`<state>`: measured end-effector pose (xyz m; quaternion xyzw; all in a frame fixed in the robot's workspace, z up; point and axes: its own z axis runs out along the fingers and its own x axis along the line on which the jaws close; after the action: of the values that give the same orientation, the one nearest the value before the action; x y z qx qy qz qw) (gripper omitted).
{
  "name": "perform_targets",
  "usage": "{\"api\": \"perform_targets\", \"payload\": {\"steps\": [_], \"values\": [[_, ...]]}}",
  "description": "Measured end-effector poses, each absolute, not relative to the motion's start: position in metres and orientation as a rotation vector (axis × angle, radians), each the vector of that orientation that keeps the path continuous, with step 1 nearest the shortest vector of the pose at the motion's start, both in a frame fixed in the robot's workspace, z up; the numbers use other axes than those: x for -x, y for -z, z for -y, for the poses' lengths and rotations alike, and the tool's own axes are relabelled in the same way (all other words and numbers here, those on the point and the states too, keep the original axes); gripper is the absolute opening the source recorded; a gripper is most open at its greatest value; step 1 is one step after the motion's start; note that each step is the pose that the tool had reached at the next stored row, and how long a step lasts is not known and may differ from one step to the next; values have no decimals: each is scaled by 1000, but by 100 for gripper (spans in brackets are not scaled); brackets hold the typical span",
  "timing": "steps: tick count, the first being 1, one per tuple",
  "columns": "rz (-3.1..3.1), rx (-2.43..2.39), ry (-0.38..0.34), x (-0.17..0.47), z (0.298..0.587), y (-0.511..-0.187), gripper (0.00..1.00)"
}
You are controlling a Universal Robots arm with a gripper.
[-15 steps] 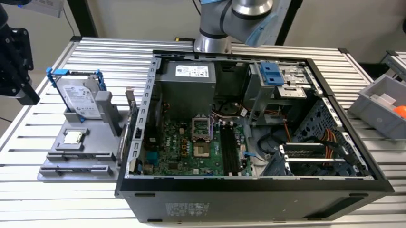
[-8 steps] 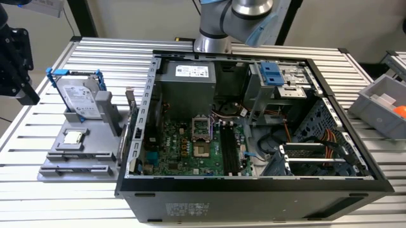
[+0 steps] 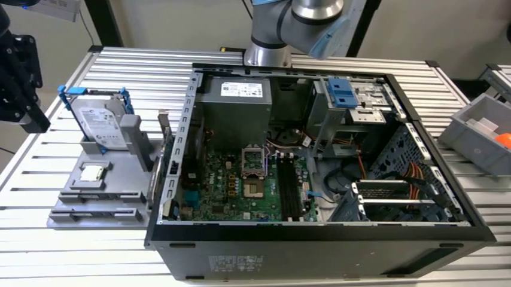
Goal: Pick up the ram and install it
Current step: 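Pick up the ram and move it above insertion slot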
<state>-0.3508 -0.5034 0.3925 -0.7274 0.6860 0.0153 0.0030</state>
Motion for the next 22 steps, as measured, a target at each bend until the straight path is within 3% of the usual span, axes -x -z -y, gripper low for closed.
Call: {"api": "perform_targets", "payload": {"steps": [22], "values": [[-2182, 2250, -48, 351, 503, -391, 100]]}}
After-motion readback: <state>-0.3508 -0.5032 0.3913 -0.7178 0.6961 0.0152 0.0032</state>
